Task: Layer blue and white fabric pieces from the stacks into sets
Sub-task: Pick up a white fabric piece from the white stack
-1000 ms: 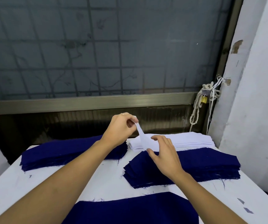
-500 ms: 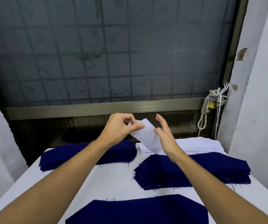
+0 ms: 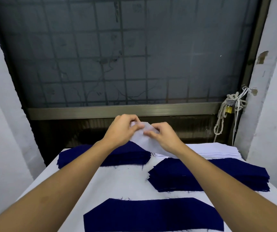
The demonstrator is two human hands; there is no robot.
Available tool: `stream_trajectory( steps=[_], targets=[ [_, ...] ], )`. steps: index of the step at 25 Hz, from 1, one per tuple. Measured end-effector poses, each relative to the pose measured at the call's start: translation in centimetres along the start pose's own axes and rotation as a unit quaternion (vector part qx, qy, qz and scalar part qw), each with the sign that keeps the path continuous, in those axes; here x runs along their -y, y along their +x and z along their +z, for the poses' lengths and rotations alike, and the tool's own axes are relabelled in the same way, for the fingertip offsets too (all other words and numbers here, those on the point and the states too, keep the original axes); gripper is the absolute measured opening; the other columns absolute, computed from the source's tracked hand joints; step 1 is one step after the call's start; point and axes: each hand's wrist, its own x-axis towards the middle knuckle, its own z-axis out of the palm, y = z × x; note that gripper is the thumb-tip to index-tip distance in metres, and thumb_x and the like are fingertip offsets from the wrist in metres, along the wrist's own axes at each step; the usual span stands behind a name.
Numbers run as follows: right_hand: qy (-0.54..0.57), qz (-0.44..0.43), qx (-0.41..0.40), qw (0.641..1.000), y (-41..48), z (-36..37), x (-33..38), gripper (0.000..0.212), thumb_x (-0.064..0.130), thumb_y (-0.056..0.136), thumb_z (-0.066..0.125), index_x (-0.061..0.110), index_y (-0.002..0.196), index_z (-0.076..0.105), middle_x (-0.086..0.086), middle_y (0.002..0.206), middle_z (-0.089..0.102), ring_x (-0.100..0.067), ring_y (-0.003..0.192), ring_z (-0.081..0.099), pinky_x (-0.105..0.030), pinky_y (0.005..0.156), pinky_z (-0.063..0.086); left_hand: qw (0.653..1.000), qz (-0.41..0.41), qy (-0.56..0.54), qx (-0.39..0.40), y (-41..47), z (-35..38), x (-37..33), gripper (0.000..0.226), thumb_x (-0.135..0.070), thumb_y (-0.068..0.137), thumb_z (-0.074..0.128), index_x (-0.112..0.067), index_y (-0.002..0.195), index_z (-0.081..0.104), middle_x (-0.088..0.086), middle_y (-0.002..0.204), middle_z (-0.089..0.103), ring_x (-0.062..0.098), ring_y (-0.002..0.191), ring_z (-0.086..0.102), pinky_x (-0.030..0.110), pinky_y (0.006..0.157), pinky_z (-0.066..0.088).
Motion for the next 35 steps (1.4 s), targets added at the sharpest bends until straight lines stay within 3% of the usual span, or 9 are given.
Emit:
stream_trajectory(
  steps=[3, 5, 8, 12, 17, 22, 28, 31, 35],
  targets=[
    [-0.009, 0.019, -0.012, 1.000, -0.5, -0.9, 0.0, 0.027, 0.034, 0.098, 0.064, 0.016, 0.079, 0.071, 0.006, 0.069, 0.064, -0.013, 0.065, 0.057, -0.027, 0.061, 0.040, 0.997, -0.008, -0.013, -0.069, -0.2, -1.5, -0.2, 0.023, -0.039, 0.099, 0.062, -0.026, 0.081, 0.067, -0.011, 0.078, 0.068, 0.004, 0.081, 0.061, 0.031, 0.067, 0.046],
    [-0.031, 0.029, -0.019, 0.999, -1.1, -1.8, -0.7, 0.032, 0.029, 0.100, 0.062, 0.019, 0.070, 0.062, 0.013, 0.059, 0.054, -0.007, 0.058, 0.049, -0.022, 0.057, 0.034, 0.992, -0.034, -0.045, -0.113, -0.1, -3.0, 0.0, 0.025, -0.037, 0.099, 0.061, -0.026, 0.078, 0.064, -0.012, 0.074, 0.066, 0.000, 0.075, 0.060, 0.025, 0.062, 0.041],
    [-0.062, 0.048, -0.022, 0.997, -2.2, -3.2, -1.6, 0.032, 0.027, 0.101, 0.061, 0.016, 0.071, 0.063, 0.001, 0.062, 0.051, -0.007, 0.057, 0.043, -0.024, 0.057, 0.032, 0.980, -0.073, -0.074, -0.169, -0.2, -5.3, 0.9, 0.025, -0.034, 0.098, 0.061, -0.024, 0.076, 0.064, -0.010, 0.073, 0.065, 0.002, 0.072, 0.059, 0.024, 0.062, 0.039],
    [-0.064, 0.068, -0.024, 0.995, -3.7, -5.4, -2.6, 0.024, 0.032, 0.097, 0.066, 0.017, 0.079, 0.071, -0.003, 0.071, 0.066, -0.013, 0.066, 0.060, -0.025, 0.062, 0.045, 0.968, -0.112, -0.104, -0.199, -0.9, -7.8, 2.9, 0.023, -0.033, 0.098, 0.061, -0.023, 0.078, 0.068, -0.008, 0.075, 0.067, 0.005, 0.071, 0.059, 0.026, 0.061, 0.041],
    [-0.021, 0.126, 0.030, 0.991, -5.9, -7.6, -3.7, 0.030, 0.042, 0.093, 0.069, 0.018, 0.074, 0.069, 0.001, 0.062, 0.063, -0.008, 0.056, 0.055, -0.022, 0.061, 0.049, 0.958, -0.159, -0.156, -0.181, -2.7, -8.8, 6.3, 0.024, -0.031, 0.099, 0.062, -0.015, 0.083, 0.072, -0.002, 0.083, 0.072, 0.013, 0.080, 0.063, 0.028, 0.070, 0.047],
    [0.071, 0.233, 0.077, 0.967, -8.2, -8.0, -4.5, 0.054, 0.062, 0.087, 0.060, 0.008, 0.082, 0.054, -0.001, 0.060, 0.044, -0.008, 0.049, 0.033, -0.022, 0.049, 0.030, 0.947, -0.210, -0.219, -0.109, -5.3, -7.6, 7.9, 0.028, -0.034, 0.102, 0.060, -0.015, 0.089, 0.075, -0.005, 0.087, 0.075, 0.014, 0.088, 0.067, 0.026, 0.070, 0.053],
    [0.105, 0.374, 0.034, 0.921, -11.2, -6.3, -6.5, 0.045, 0.060, 0.095, 0.055, 0.015, 0.098, 0.054, 0.001, 0.069, 0.047, -0.011, 0.062, 0.045, -0.025, 0.061, 0.044, 0.943, -0.246, -0.218, -0.047, -9.0, -3.7, 8.6, 0.026, -0.034, 0.104, 0.057, -0.017, 0.098, 0.075, 0.005, 0.102, 0.073, 0.022, 0.101, 0.067, 0.041, 0.089, 0.057],
    [0.118, 0.342, 0.050, 0.931, -13.3, -5.8, -7.6, 0.039, 0.046, 0.098, 0.060, 0.012, 0.084, 0.049, 0.000, 0.059, 0.042, -0.012, 0.053, 0.038, -0.028, 0.054, 0.037, 0.946, -0.248, -0.206, -0.029, -11.5, -1.5, 9.1, 0.023, -0.033, 0.103, 0.058, -0.020, 0.095, 0.075, 0.001, 0.095, 0.075, 0.021, 0.093, 0.070, 0.037, 0.081, 0.058],
    [0.131, 0.322, -0.037, 0.937, -16.6, -4.7, -9.0, 0.034, 0.036, 0.099, 0.061, 0.004, 0.089, 0.064, -0.009, 0.093, 0.069, -0.024, 0.093, 0.066, -0.039, 0.078, 0.052, 0.942, -0.274, -0.196, -0.004, -14.8, 1.2, 10.2, 0.022, -0.033, 0.102, 0.060, -0.020, 0.092, 0.074, 0.000, 0.086, 0.074, 0.016, 0.074, 0.066, 0.028, 0.061, 0.052]
  ],
)
